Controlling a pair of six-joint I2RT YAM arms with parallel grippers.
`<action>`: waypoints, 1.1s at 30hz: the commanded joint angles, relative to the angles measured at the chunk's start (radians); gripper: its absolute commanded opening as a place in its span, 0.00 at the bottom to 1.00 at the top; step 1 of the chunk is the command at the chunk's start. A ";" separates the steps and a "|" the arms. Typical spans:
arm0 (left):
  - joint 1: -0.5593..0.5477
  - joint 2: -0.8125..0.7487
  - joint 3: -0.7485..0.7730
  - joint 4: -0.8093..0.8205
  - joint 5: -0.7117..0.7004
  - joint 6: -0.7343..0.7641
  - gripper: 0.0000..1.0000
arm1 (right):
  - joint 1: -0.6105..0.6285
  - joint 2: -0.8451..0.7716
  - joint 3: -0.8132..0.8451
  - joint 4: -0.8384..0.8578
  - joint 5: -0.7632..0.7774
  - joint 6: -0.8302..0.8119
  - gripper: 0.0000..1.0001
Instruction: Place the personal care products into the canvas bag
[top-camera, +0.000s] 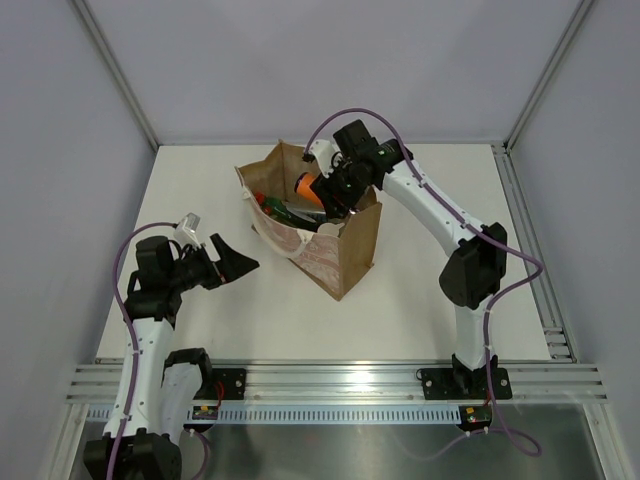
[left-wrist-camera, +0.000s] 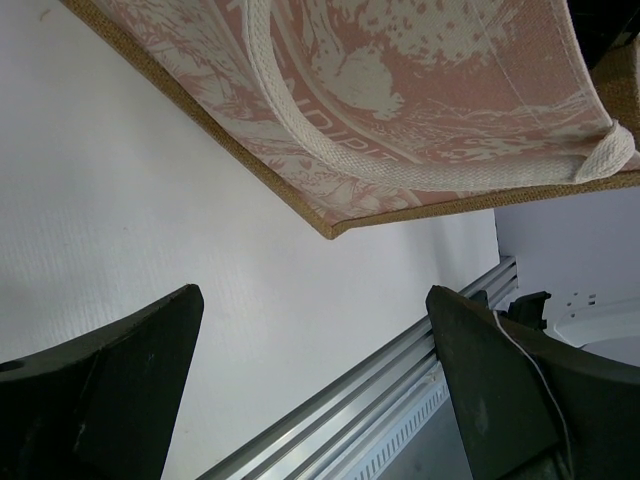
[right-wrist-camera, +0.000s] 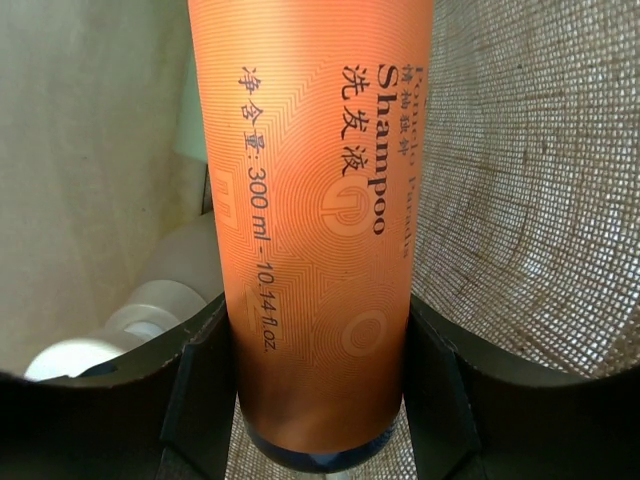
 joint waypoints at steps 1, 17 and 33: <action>-0.009 -0.021 -0.008 0.052 0.037 -0.002 0.99 | 0.000 -0.102 0.035 0.051 -0.018 -0.057 0.69; -0.012 -0.031 -0.008 0.050 0.030 -0.002 0.99 | -0.283 -0.514 -0.150 0.175 -0.106 0.224 1.00; -0.026 -0.067 -0.008 0.052 0.022 -0.004 0.99 | -0.598 -1.171 -1.049 0.469 0.396 0.414 0.99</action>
